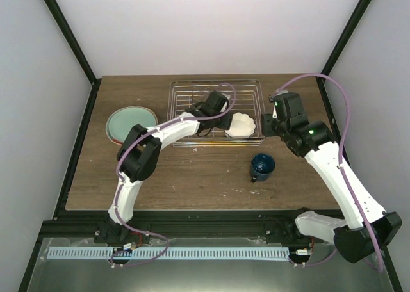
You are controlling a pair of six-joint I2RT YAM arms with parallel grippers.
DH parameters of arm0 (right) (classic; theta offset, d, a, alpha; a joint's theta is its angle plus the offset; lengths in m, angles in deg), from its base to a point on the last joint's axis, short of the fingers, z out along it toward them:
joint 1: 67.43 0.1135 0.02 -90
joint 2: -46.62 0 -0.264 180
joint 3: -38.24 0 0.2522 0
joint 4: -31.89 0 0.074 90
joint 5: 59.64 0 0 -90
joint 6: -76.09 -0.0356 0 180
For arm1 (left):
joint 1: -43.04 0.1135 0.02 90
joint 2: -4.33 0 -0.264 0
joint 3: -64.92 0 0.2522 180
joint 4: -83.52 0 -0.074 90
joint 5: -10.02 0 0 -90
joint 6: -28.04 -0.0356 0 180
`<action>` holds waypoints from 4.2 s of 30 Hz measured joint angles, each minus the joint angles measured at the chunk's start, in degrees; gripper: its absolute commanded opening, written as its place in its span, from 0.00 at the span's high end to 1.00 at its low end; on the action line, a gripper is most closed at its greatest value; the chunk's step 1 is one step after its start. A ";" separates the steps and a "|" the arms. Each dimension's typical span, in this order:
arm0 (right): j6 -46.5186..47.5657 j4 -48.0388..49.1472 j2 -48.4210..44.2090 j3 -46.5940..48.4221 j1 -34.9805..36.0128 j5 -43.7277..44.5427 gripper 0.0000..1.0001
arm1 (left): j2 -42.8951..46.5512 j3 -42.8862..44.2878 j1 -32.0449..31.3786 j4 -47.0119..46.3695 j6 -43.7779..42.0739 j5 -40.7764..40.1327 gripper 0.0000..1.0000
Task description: Load the mixed dishes into the dish rack
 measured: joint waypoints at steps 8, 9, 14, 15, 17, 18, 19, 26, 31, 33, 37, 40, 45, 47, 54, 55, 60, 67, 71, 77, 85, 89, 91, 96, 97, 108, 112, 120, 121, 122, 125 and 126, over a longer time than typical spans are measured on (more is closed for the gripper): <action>0.20 0.31 0.24 0.00 0.00 -0.04 0.44 | -2.78 0.50 -1.03 -0.61 -0.42 0.11 0.44; 0.20 0.44 0.26 0.00 0.00 -0.04 0.44 | -3.02 0.50 -1.07 -0.55 -0.39 0.13 0.47; 0.22 0.68 0.33 0.00 0.00 -0.07 0.44 | -3.74 0.50 -1.16 0.24 -0.35 -0.09 0.59; 0.24 0.68 0.33 0.00 0.00 -0.09 0.45 | -3.74 0.50 -1.11 0.33 -0.37 -0.09 0.63; 0.37 0.70 0.33 0.00 0.00 -0.09 0.45 | -3.74 0.50 -1.09 0.50 -0.28 -0.11 0.70; 0.42 0.74 0.33 0.00 0.00 -0.09 0.45 | -3.74 0.50 -1.07 0.52 -0.33 -0.02 0.74; 0.46 0.79 0.33 0.00 -0.02 -0.07 0.45 | -3.74 0.50 -1.07 0.39 -0.24 0.13 0.79; 0.87 1.31 0.28 -1.18 -0.04 -0.15 0.45 | -3.06 0.48 -1.22 -0.42 1.53 1.53 1.00; 0.94 2.80 0.22 -2.23 -0.28 -1.60 0.44 | -2.95 0.11 -1.05 -0.48 1.77 2.19 1.00; 1.01 4.02 -0.07 -2.99 -0.81 -2.86 0.43 | -2.84 -0.09 -0.90 -0.70 1.88 2.60 1.00; 1.05 7.19 -1.05 -5.81 -3.63 -8.09 0.35 | -1.40 -2.27 -0.17 -1.66 2.10 4.35 1.00; 1.07 9.81 -1.64 -7.91 -6.67 -12.74 0.21 | 0.55 -4.92 0.79 -2.21 2.21 6.23 1.00; 0.76 15.04 -2.56 -11.91 -10.58 -21.27 0.07 | 3.37 -9.18 3.37 -3.48 3.34 9.09 1.00; 0.52 16.83 -2.73 -13.27 -11.63 -24.33 0.06 | 4.20 -10.47 4.44 -4.26 4.00 10.03 1.00; -0.07 20.33 -2.08 -14.25 -12.37 -29.83 0.06 | 4.72 -11.13 6.38 -6.16 5.95 11.04 1.00; -0.11 20.79 -1.97 -14.38 -12.37 -30.16 0.06 | 4.70 -11.06 6.40 -6.34 6.19 11.10 1.00; -0.31 21.99 -1.16 -15.19 -12.37 -31.21 0.01 | 4.63 -10.05 6.34 -7.23 7.82 12.28 1.00; -1.79 25.16 1.01 -16.13 -12.41 -34.23 0.00 | 4.92 -9.90 6.45 -9.86 8.55 13.99 1.00; -2.89 27.61 2.49 -16.15 -12.41 -36.89 0.00 | 8.59 -13.16 6.84 -10.27 7.89 15.56 1.00; -4.44 30.84 4.61 -17.90 -12.41 -39.15 0.01 | 17.40 -19.28 7.30 -12.13 7.32 18.14 1.00; -6.05 34.84 5.38 -19.10 -12.44 -42.07 0.04 | 23.74 -25.64 6.40 -14.53 6.64 20.09 1.00; -6.93 37.68 5.40 -20.48 -12.44 -44.17 0.06 | 24.39 -28.65 5.86 -14.75 6.43 20.15 1.00; -7.39 38.36 5.49 -21.20 -12.44 -45.20 0.07 | 24.48 -29.79 5.68 -15.37 6.73 20.15 1.00; -8.17 39.43 5.84 -22.80 -12.44 -46.84 0.08 | 26.03 -30.86 4.83 -16.22 6.60 19.87 1.00; -8.22 39.60 5.92 -23.02 -12.44 -47.12 0.08 | 26.23 -30.88 4.57 -16.24 6.56 19.91 1.00; -9.60 43.54 6.84 -25.77 -13.25 -51.76 0.16 | 27.28 -30.97 2.75 -16.65 6.49 19.65 1.00; -10.08 44.15 7.96 -26.25 -13.66 -53.86 0.19 | 27.58 -31.19 2.62 -16.65 6.47 19.45 1.00; -10.82 45.86 8.22 -26.58 -14.32 -57.53 0.23 | 27.89 -31.23 2.62 -16.65 6.19 18.69 1.00; -10.91 46.34 8.28 -26.71 -14.36 -58.07 0.23 | 27.89 -31.23 2.62 -16.68 6.19 18.69 1.00; -11.06 46.93 8.39 -26.95 -14.45 -58.75 0.23 | 27.89 -31.23 2.62 -16.72 6.19 18.71 1.00; -11.54 47.56 9.09 -27.21 -14.53 -60.17 0.23 | 27.89 -31.23 2.58 -16.90 6.19 18.71 1.00; -11.72 47.69 9.40 -27.21 -14.58 -60.59 0.23 | 27.89 -31.23 2.56 -17.09 6.19 18.71 1.00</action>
